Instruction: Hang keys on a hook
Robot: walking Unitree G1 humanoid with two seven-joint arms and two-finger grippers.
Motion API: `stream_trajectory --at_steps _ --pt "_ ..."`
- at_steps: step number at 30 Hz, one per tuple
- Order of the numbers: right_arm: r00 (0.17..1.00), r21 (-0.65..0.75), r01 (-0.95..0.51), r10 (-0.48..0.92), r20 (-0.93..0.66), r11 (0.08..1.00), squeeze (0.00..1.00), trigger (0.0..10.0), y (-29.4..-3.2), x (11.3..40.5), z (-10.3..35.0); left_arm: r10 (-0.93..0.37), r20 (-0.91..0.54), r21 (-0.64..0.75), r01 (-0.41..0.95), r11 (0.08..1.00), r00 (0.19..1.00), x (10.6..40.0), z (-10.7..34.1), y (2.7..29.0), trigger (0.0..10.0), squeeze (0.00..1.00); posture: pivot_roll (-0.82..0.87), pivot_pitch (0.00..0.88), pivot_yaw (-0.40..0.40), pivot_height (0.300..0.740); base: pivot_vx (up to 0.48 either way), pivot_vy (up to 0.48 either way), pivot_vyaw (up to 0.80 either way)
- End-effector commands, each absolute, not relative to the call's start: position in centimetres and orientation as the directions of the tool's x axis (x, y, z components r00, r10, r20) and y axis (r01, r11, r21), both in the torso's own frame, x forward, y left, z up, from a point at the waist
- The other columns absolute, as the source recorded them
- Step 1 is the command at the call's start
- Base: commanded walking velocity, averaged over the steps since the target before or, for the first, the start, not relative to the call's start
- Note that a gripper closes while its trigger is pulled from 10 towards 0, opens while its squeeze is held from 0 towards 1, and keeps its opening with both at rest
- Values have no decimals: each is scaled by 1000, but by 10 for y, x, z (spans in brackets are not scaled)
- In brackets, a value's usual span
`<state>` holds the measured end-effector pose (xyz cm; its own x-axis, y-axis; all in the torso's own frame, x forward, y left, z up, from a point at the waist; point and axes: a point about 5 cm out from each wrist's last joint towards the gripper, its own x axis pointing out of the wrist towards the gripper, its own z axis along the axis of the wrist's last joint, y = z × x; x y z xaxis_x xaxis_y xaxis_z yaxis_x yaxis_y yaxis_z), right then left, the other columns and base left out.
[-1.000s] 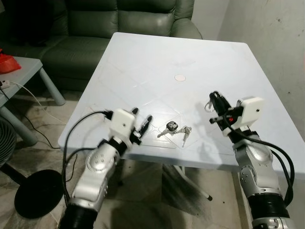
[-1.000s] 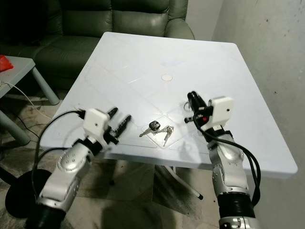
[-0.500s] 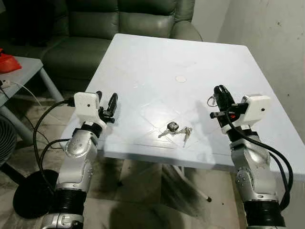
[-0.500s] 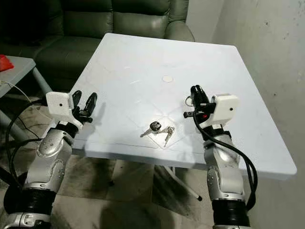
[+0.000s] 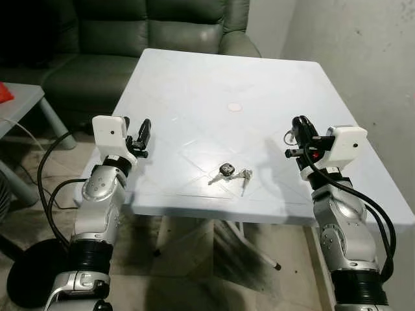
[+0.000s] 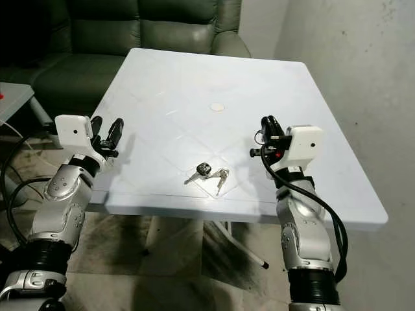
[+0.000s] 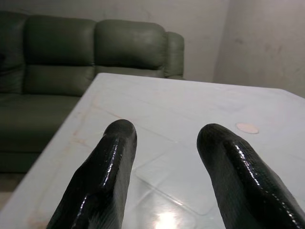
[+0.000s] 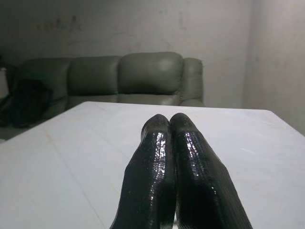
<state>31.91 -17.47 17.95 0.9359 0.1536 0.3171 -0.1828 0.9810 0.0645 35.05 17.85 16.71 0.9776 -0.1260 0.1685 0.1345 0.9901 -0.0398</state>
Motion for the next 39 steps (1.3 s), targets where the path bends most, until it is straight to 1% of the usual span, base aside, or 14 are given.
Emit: stream_trajectory --at_steps 1,14,18,25,39 --pt "931 45 -192 168 323 980 0 10000 -173 321 184 -111 162 -42 119 992 980 353 169 183 10000 0 -135 0 -34 740 0 0 -750" --pt "935 34 -198 178 307 980 0 10000 -171 322 182 -92 159 -40 100 994 983 353 168 187 10000 0 -133 0 -41 740 0 400 -749" --pt "935 26 -200 183 304 979 0 10000 -171 321 182 -84 161 -35 90 995 983 354 168 187 10000 0 -138 0 -43 740 0 0 -744" --pt "936 19 -195 180 302 981 0 10000 -174 320 182 -83 147 -71 95 993 986 357 168 184 10000 0 -142 0 -44 740 0 0 -749" --pt "941 18 -187 174 291 982 0 10000 -174 320 181 -70 134 -70 80 994 989 358 168 185 10000 0 -144 0 -42 740 0 0 -749"
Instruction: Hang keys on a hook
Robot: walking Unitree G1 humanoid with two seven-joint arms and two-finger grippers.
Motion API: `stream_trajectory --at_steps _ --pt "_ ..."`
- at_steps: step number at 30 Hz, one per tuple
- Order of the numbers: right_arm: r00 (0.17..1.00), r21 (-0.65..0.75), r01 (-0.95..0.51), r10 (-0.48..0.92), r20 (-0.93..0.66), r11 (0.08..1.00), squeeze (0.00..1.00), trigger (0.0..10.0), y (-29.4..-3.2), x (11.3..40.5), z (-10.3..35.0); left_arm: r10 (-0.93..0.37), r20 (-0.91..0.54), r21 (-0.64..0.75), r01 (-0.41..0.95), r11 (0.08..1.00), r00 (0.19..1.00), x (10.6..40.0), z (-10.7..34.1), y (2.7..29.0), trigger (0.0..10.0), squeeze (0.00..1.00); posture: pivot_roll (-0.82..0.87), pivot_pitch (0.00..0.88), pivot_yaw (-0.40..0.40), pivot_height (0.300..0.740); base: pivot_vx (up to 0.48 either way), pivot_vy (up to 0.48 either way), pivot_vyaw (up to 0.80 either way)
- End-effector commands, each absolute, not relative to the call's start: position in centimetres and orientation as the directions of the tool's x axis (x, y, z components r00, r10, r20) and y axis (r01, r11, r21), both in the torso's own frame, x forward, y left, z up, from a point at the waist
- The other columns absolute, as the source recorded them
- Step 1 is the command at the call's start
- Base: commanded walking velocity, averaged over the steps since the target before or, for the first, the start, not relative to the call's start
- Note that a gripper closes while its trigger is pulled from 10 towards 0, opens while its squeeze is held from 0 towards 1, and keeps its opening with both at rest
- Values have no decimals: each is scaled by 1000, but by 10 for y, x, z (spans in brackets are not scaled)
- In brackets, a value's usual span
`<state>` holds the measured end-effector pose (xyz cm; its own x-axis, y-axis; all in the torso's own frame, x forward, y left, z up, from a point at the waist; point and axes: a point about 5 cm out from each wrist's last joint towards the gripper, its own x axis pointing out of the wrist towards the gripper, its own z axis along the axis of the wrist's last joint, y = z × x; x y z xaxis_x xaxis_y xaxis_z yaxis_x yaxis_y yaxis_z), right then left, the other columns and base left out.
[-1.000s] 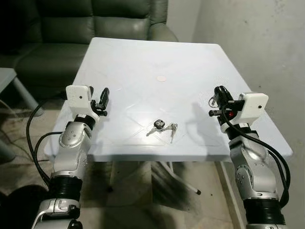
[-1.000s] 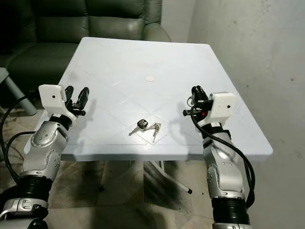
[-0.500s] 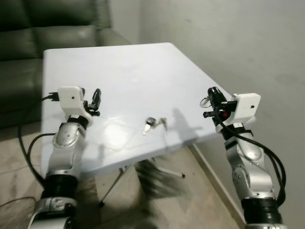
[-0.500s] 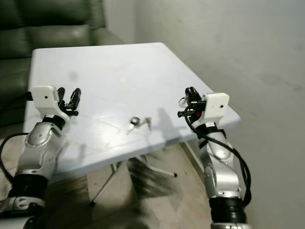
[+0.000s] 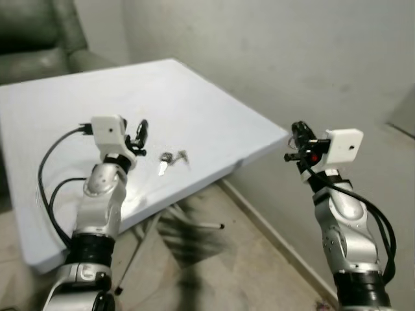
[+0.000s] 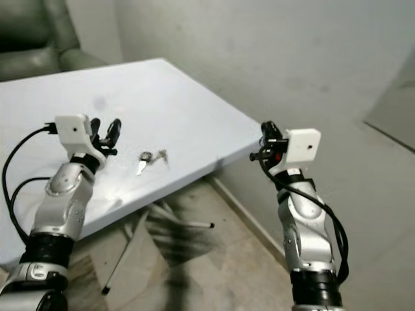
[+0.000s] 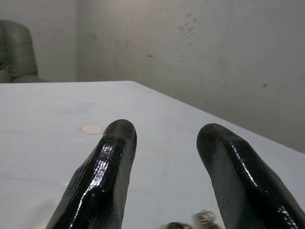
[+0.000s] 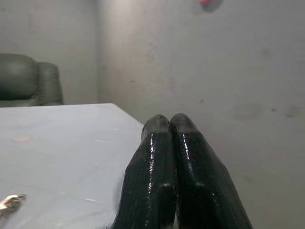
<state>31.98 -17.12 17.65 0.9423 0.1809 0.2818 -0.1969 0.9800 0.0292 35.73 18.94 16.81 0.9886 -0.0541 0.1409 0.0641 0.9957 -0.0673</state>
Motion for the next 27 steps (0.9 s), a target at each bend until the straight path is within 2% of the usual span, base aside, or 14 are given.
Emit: stream_trajectory --at_steps 1,27 --pt "941 18 -186 173 290 982 0 10000 -174 320 181 -73 132 -71 82 994 989 359 168 185 10000 0 -144 0 -42 740 0 0 -750" --pt "947 22 -168 155 280 986 0 10000 -176 317 179 -103 132 -67 112 991 986 358 170 180 10000 0 -143 0 -39 740 0 0 -750"
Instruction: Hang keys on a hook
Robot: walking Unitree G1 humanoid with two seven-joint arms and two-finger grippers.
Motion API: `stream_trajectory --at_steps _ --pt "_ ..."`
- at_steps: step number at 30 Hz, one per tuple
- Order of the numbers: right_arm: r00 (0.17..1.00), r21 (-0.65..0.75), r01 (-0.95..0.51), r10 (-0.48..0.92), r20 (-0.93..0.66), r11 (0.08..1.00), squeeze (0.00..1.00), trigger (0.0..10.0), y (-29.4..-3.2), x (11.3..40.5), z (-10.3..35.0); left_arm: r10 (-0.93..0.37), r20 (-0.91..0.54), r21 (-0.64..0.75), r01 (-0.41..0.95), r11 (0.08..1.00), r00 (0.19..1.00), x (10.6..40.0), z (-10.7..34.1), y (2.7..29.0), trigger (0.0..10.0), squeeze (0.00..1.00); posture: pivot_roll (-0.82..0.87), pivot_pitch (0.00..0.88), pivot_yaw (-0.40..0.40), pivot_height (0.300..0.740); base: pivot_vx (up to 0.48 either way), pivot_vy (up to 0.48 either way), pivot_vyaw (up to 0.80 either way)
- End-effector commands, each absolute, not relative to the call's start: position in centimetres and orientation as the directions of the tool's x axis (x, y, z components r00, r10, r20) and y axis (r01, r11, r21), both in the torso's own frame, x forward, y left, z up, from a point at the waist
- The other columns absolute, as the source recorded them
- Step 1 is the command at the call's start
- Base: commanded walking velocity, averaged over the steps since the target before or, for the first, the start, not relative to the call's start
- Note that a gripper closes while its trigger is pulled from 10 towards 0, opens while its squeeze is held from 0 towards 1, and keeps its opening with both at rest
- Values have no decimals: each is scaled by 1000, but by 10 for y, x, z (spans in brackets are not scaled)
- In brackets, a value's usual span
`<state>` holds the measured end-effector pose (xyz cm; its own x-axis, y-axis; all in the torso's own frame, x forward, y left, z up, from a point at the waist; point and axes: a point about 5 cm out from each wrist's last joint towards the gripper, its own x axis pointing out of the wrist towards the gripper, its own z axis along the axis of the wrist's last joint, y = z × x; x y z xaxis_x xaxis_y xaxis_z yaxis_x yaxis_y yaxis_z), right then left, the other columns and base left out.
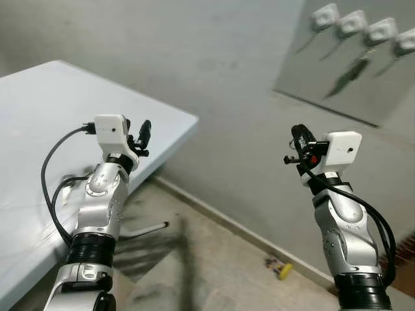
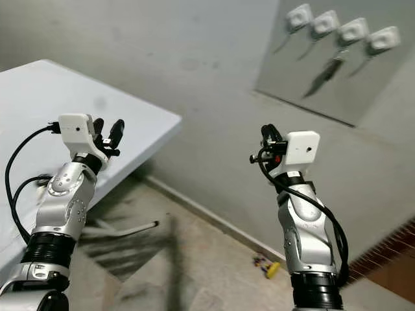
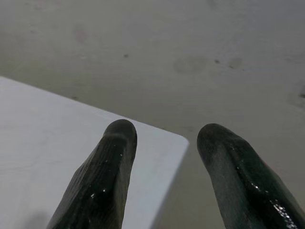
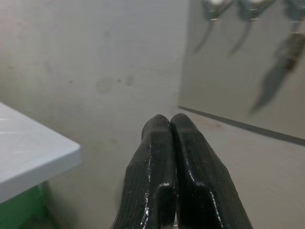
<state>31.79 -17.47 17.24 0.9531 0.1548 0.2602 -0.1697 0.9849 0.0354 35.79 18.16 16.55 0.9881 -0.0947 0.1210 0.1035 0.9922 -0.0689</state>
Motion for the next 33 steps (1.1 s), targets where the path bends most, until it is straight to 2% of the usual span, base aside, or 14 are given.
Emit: stream_trajectory --at_steps 1,8,33 --pt "947 22 -168 155 280 986 0 10000 -176 317 179 -103 132 -67 112 991 986 358 170 180 10000 0 -143 0 -39 740 0 0 -750" --pt "947 26 -164 150 283 986 0 10000 -176 316 179 -107 131 -71 117 991 986 357 168 179 10000 0 -145 2 -40 740 272 0 -647" --pt "945 1 -171 164 283 985 0 10000 -176 313 180 -91 129 -96 104 990 988 358 169 180 10000 0 -153 19 -38 740 304 0 0"
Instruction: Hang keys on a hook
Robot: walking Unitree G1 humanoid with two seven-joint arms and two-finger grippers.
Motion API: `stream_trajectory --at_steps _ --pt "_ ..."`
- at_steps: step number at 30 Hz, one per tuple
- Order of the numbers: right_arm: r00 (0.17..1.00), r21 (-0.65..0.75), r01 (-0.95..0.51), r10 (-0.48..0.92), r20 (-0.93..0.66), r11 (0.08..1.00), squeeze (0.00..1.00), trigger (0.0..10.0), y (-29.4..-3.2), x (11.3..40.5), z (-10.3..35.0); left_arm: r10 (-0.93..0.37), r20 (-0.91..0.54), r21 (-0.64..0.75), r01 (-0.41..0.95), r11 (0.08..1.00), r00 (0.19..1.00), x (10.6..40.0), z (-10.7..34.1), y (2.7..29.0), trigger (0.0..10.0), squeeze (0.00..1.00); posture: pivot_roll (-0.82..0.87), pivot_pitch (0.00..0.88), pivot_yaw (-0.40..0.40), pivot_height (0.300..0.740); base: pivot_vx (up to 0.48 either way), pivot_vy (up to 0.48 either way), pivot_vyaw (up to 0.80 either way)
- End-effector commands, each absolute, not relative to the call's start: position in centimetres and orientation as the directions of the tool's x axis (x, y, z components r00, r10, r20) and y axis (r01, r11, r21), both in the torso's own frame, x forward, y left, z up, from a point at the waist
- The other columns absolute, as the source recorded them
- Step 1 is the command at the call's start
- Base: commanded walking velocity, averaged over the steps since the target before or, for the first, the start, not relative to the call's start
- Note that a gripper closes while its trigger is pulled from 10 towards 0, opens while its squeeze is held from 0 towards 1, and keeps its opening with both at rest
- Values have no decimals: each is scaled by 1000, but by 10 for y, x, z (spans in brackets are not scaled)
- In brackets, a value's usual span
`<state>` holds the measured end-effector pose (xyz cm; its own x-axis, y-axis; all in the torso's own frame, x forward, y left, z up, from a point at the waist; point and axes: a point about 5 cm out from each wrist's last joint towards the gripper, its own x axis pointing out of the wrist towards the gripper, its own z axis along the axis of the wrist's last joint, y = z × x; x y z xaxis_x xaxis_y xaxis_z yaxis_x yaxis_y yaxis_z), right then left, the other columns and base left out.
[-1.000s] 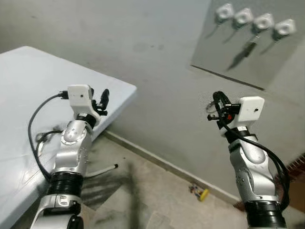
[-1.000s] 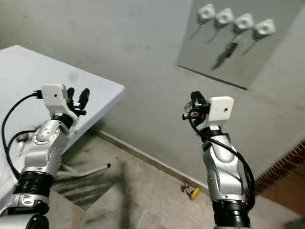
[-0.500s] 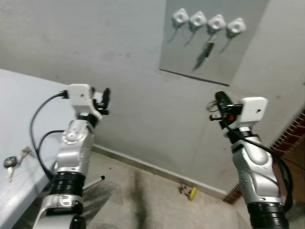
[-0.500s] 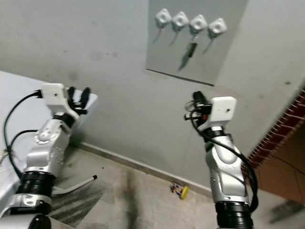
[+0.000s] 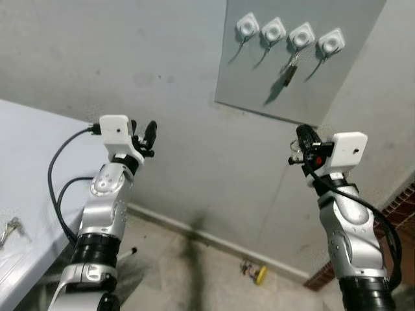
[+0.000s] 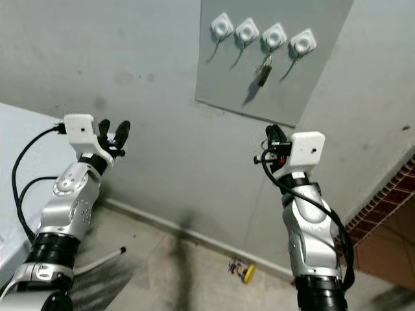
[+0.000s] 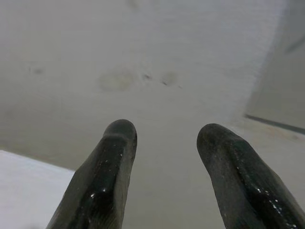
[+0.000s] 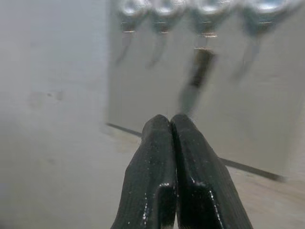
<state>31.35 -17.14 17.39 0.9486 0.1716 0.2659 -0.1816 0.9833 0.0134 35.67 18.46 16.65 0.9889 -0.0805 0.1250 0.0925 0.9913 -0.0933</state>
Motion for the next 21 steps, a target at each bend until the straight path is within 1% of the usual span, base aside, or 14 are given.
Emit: stream_trajectory --at_steps 1,17,21 --pt "945 1 -171 164 283 985 0 10000 -176 313 180 -90 128 -97 103 990 988 358 169 180 10000 0 -152 19 -38 740 304 0 0" --pt "943 0 -179 172 284 984 0 10000 -175 313 180 -81 130 -107 95 990 988 358 170 181 10000 0 -152 20 -38 740 306 0 0" --pt "940 -38 -192 195 280 981 0 10000 -173 313 181 -82 130 -108 96 989 988 358 169 180 10000 0 -151 19 -40 740 306 0 0"
